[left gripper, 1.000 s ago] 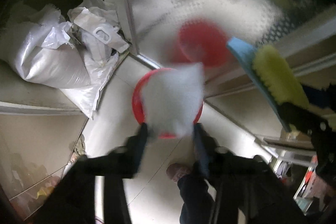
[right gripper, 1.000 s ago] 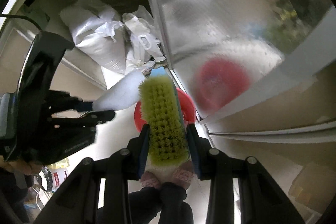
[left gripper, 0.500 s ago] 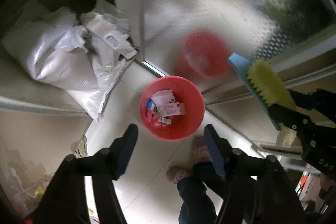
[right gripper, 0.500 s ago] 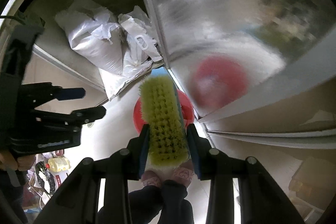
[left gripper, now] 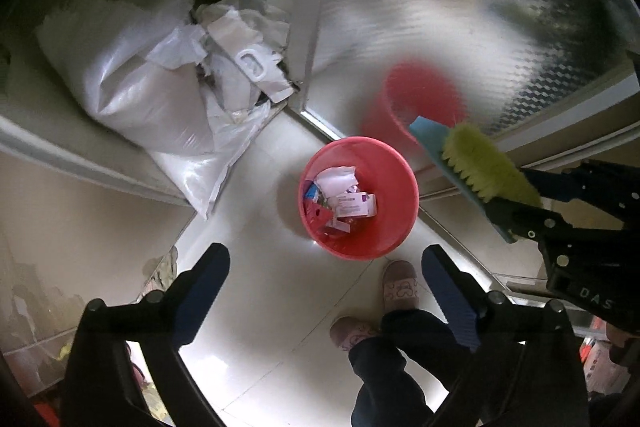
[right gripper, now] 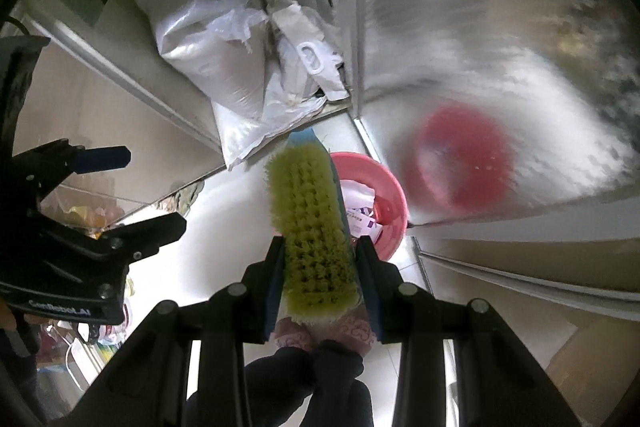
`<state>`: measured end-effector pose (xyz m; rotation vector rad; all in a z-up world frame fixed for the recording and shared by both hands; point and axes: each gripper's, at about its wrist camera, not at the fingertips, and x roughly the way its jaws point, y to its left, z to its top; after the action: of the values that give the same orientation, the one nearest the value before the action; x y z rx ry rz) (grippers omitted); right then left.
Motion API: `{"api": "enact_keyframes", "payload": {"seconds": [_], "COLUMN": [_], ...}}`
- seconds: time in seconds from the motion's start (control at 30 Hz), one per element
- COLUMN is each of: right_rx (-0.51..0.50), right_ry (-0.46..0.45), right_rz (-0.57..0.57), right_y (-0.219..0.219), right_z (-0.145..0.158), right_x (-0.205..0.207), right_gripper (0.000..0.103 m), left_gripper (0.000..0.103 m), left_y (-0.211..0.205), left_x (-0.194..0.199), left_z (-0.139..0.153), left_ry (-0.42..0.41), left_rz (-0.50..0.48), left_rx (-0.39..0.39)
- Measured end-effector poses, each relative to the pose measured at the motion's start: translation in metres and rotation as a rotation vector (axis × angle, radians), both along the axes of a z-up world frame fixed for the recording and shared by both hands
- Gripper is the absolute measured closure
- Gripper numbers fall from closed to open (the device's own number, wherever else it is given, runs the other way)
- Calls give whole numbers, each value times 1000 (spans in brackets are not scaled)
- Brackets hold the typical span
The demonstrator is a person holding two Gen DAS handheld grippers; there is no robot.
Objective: Collect trash
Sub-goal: 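Open left gripper dropping the towel while right gripper releases the brush into bucket, then raise both open grippers from the bucket back over the counter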
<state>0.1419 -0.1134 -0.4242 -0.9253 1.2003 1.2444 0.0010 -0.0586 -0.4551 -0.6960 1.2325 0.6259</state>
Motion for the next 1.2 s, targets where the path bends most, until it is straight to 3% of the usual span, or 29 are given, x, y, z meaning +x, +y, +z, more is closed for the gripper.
{"api": "enact_keyframes", "payload": {"seconds": [0.03, 0.4, 0.47, 0.53, 0.6, 0.77, 1.0, 1.2], "right_rx": [-2, -12, -25, -10, 6, 11, 67, 108], "right_ry": [-4, -28, -34, -50, -80, -69, -100, -84], "right_rz": [7, 6, 5, 6, 11, 25, 62, 61], "right_y": [1, 12, 15, 16, 15, 9, 0, -12], "right_z": [-1, -16, -17, -12, -3, 28, 96, 162], "right_x": [-1, -3, -3, -3, -5, -6, -17, -21], "right_gripper": [70, 67, 57, 35, 30, 24, 1, 1], "left_gripper": [0, 0, 0, 0, 0, 0, 0, 0], "left_y": [1, 0, 1, 2, 1, -4, -14, -31], "left_x": [-2, -12, -13, -15, -17, -22, -37, -42], "left_z": [-1, -5, -2, 5, 13, 52, 130, 201], "left_ry": [-1, 20, 16, 15, 10, 15, -4, -23], "left_rz": [5, 16, 23, 32, 39, 42, 86, 104], "left_rx": [-2, 10, 14, 19, 19, 44, 93, 141]}}
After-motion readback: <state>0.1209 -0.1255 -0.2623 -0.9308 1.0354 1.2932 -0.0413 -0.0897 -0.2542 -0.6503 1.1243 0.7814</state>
